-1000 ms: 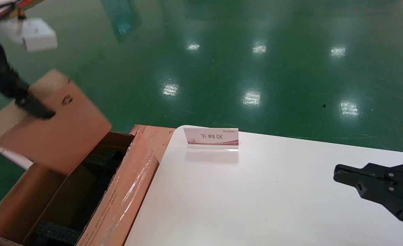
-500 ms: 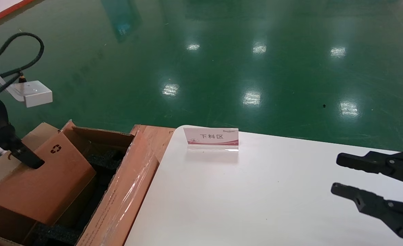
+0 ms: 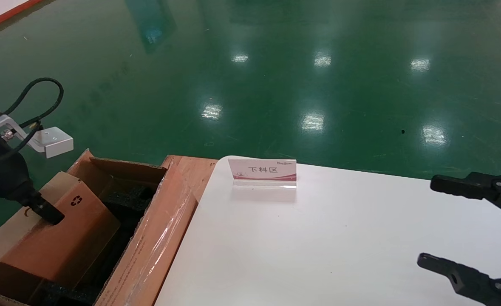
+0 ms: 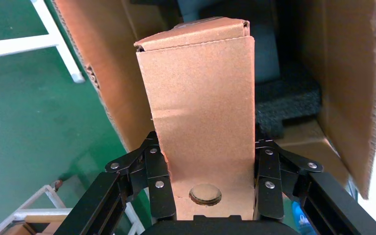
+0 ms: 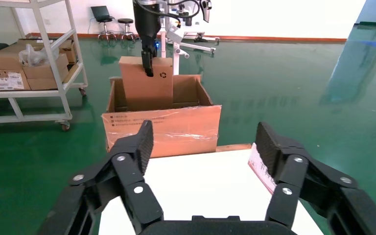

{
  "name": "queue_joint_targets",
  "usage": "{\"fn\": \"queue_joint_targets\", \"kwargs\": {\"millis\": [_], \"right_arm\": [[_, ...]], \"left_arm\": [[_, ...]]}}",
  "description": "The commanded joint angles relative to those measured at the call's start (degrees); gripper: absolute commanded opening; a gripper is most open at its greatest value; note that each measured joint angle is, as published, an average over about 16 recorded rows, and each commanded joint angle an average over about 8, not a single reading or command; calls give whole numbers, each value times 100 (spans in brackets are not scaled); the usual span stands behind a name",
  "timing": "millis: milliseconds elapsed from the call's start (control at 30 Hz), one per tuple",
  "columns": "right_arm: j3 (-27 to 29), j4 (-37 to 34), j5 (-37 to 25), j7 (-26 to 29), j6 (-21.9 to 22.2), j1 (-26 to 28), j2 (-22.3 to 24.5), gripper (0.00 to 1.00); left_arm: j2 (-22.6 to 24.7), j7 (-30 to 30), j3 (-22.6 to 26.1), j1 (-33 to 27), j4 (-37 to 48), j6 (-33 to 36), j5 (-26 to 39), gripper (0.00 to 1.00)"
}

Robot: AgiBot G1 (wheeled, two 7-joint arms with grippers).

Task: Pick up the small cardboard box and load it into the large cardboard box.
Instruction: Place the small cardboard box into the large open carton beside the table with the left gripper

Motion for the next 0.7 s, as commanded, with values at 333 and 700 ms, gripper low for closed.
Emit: {"fn": "queue_joint_targets", "kwargs": {"millis": [333, 700], "right_arm": [[-4, 0, 2, -2, 2, 1, 1, 100], [-7, 0, 5, -3, 3, 2, 3, 100]], "left_arm": [[-41, -21, 91, 552, 319, -487, 142, 0], [52, -17, 133, 912, 686, -840, 295, 0]]}}
